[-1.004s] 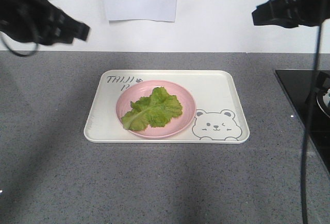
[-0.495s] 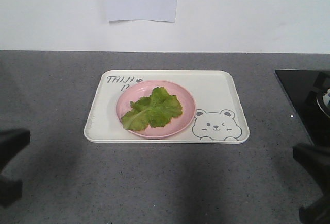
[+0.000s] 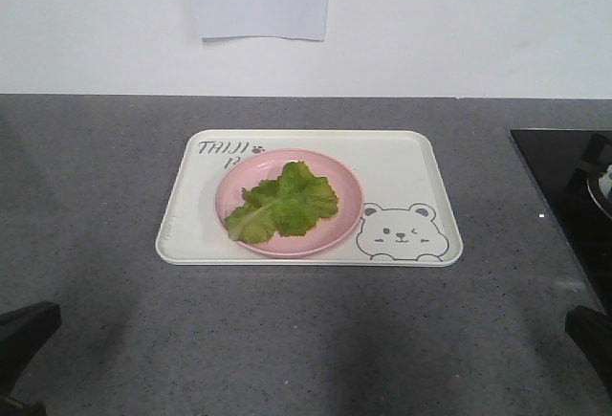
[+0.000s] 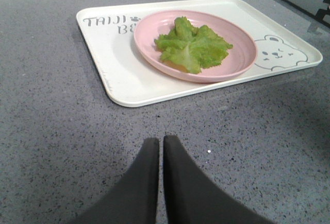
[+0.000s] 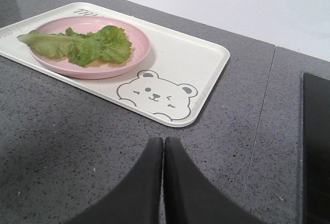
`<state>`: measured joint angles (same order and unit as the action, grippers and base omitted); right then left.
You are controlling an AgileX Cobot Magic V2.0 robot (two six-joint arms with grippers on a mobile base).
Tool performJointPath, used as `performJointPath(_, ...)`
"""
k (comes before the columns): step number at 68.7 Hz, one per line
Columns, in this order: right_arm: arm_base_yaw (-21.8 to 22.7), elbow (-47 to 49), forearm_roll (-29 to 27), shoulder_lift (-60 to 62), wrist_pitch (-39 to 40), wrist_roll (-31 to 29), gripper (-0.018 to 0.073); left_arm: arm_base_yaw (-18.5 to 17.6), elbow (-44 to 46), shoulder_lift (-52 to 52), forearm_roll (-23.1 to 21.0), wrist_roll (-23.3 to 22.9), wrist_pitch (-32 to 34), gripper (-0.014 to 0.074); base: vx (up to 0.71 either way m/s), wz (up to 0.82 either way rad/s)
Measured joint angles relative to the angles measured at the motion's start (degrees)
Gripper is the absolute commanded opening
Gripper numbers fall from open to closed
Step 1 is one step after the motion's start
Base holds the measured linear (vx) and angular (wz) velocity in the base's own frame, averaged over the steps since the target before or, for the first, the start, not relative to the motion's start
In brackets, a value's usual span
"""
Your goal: Transfer vegetables to tray and serve
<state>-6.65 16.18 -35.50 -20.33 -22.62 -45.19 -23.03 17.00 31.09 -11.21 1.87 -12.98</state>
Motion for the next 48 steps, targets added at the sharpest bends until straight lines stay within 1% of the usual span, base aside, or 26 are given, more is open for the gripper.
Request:
performJointPath(38, 0.00, -0.25, 0.00, 0.00, -0.07, -0.14, -0.0006, 0.00, 0.00, 0.00, -0.05, 0.07, 0.02, -0.0006, 0.00, 0.00)
performJointPath(42, 0.00, -0.25, 0.00, 0.00, -0.07, -0.14, -0.0006, 0.00, 0.00, 0.00, 0.93, 0.90, 0.02, -0.0006, 0.00, 0.00)
performJointPath(48, 0.00, -0.25, 0.00, 0.00, -0.07, -0.14, -0.0006, 0.00, -0.28, -0.20, 4.24, 1.54, 0.82, -0.0006, 0.00, 0.00)
